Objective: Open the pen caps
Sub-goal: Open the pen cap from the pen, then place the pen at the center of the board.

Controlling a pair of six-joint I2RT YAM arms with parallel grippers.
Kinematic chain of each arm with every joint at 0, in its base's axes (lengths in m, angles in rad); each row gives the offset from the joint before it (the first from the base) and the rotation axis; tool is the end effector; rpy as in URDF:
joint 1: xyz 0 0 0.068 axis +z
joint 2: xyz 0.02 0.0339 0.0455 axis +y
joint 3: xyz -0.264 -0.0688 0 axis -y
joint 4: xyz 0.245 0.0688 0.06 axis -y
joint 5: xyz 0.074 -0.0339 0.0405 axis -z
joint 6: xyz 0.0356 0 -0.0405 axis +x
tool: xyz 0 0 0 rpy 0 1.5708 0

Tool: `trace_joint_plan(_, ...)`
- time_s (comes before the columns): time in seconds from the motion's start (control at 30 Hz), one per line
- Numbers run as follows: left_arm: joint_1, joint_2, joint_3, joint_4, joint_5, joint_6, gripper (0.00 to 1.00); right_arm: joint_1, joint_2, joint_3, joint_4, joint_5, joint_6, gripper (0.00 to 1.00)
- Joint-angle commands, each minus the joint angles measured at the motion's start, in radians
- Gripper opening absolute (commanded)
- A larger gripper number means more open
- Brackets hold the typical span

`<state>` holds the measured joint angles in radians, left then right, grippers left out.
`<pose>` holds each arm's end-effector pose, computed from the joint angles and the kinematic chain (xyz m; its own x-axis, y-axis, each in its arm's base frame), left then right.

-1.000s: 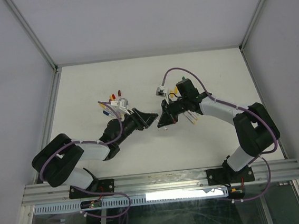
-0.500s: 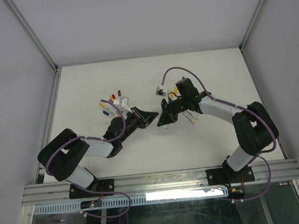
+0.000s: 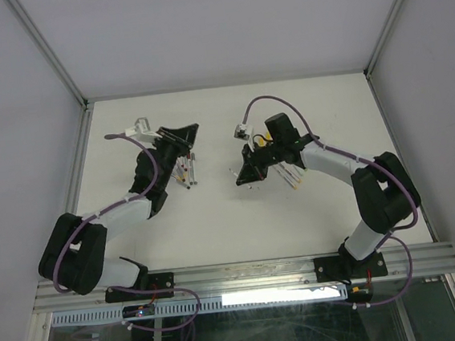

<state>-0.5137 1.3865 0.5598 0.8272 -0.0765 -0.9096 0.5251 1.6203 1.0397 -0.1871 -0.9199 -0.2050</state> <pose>0.2550 -0.1407 0.2335 -0.3339 -0.7152 -0.6140 0.2603 0.5561 -0.7893 0.2796 0.1947 0.2266 -0.4257 -0.3892 -0.8169 -0.9046 0.1615 0.3945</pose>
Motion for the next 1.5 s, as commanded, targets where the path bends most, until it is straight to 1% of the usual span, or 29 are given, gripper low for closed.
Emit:
trace_joint_plan(0.0,0.057,-0.056,0.069,0.017,-0.166,-0.021,0.0,0.002,0.009,-0.008,-0.135,0.022,-0.021,0.0)
trace_joint_plan(0.07,0.061,-0.063,0.067,0.013,-0.169,-0.02,0.0,0.001,0.014,0.002,-0.164,0.065,-0.027,0.0)
trace_joint_plan(0.13,0.061,-0.077,0.066,-0.008,-0.146,-0.007,0.0,0.002,0.024,0.026,-0.228,0.152,-0.045,0.0)
trace_joint_plan(0.23,0.063,-0.102,0.07,-0.099,-0.086,-0.005,0.0,0.003,0.031,0.055,-0.329,0.344,-0.057,0.0)
trace_joint_plan(0.3,0.063,-0.123,0.059,-0.16,-0.055,-0.005,0.0,0.004,0.026,0.047,-0.373,0.455,-0.063,0.0)
trace_joint_plan(0.4,0.06,-0.149,0.018,-0.188,-0.038,-0.018,0.0,0.002,0.004,-0.006,-0.362,0.605,-0.075,0.0)
trace_joint_plan(0.47,0.053,-0.157,-0.005,-0.187,-0.026,-0.029,0.0,-0.005,0.013,-0.004,-0.365,0.692,-0.073,0.0)
trace_joint_plan(0.57,0.032,-0.159,-0.02,-0.195,-0.02,-0.031,0.0,-0.013,0.043,0.023,-0.369,0.767,-0.07,0.0)
trace_joint_plan(0.77,-0.029,-0.138,-0.036,-0.21,-0.039,-0.027,0.0,-0.05,0.115,0.05,-0.37,0.8,-0.064,0.01)
trace_joint_plan(1.0,-0.093,-0.082,-0.024,-0.21,-0.088,-0.012,0.0,-0.073,0.133,0.051,-0.361,0.829,-0.065,0.14)
trace_joint_plan(1.13,-0.13,-0.038,-0.005,-0.21,-0.107,-0.006,0.0,-0.075,0.133,0.051,-0.369,0.817,-0.066,0.25)
trace_joint_plan(1.2,-0.145,-0.012,0.006,-0.209,-0.108,-0.005,0.0,-0.075,0.13,0.052,-0.371,0.814,-0.066,0.28)
trace_joint_plan(1.47,-0.185,0.089,0.019,-0.193,-0.103,-0.024,0.0,-0.076,0.115,0.055,-0.374,0.8,-0.065,0.29)
